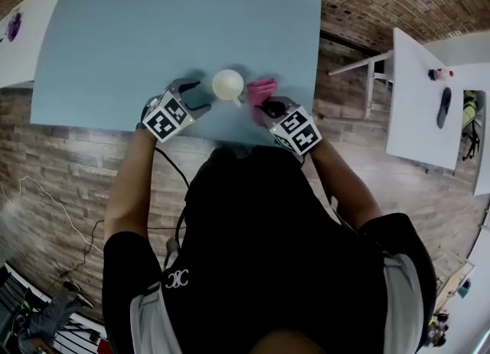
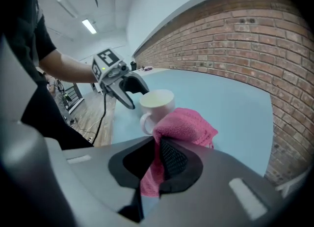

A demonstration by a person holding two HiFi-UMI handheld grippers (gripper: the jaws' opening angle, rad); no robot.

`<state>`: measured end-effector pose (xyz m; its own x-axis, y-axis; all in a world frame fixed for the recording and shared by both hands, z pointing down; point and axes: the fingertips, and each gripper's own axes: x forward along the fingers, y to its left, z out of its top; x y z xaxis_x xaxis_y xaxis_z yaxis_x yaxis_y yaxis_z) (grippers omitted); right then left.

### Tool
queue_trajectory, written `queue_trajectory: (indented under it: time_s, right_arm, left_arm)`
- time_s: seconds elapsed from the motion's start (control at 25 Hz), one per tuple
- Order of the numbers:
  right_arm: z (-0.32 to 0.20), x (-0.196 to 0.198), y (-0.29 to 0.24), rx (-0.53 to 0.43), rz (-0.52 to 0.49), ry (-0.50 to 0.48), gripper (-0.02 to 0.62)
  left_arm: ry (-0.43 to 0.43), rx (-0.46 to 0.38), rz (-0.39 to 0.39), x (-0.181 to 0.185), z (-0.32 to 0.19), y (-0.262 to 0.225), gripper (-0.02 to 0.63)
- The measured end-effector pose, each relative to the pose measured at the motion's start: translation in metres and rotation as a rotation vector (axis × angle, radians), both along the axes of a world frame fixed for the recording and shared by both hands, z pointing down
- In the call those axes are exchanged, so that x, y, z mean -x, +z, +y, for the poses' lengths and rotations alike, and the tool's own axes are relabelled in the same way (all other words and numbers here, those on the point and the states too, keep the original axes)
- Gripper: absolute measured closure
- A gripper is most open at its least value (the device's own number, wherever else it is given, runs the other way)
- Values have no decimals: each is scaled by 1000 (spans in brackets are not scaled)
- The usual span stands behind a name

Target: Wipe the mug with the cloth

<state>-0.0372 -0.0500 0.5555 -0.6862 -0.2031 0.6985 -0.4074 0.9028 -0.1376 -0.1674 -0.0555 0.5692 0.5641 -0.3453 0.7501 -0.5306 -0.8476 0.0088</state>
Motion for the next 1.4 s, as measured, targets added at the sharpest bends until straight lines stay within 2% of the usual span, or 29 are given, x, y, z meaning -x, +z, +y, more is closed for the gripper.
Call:
queue_trajectory:
  time_s: [0.24,0.52,0.68,0.84,0.92,1.0,1.08,1.24,1.4]
  right_arm:
    - [32,19,-2,17,8,62,560]
    - [55,44,2,44,19,131,560]
    - [65,45,7,63,29,166,560]
    - [66,40,6,56,44,200,560]
    - [62,38,3,52,42,213,560]
    - [60,37,1,51,39,213,560]
    - [59,37,1,51,36,210,560]
    - [53,34,2,57,22,218,560]
    - [44,30,7,51,24,240,560]
  left_arm:
    - [297,-3,34,-16,-21,-12,226]
    - [567,73,-38,-31,-26,0,129]
    - [665,98,-60,-42,-29,7,91]
    - [727,125,-81,-51,-24,13,98]
    - [735,142,-69,-54,-19,12,130]
    - [724,149,-54,-55,-15,11,205]
    - [687,146,-38,-54,-13,10,207]
    - [557,135,1,-56,-13,10,207]
    - [380,130,34,-59,-9,13,207]
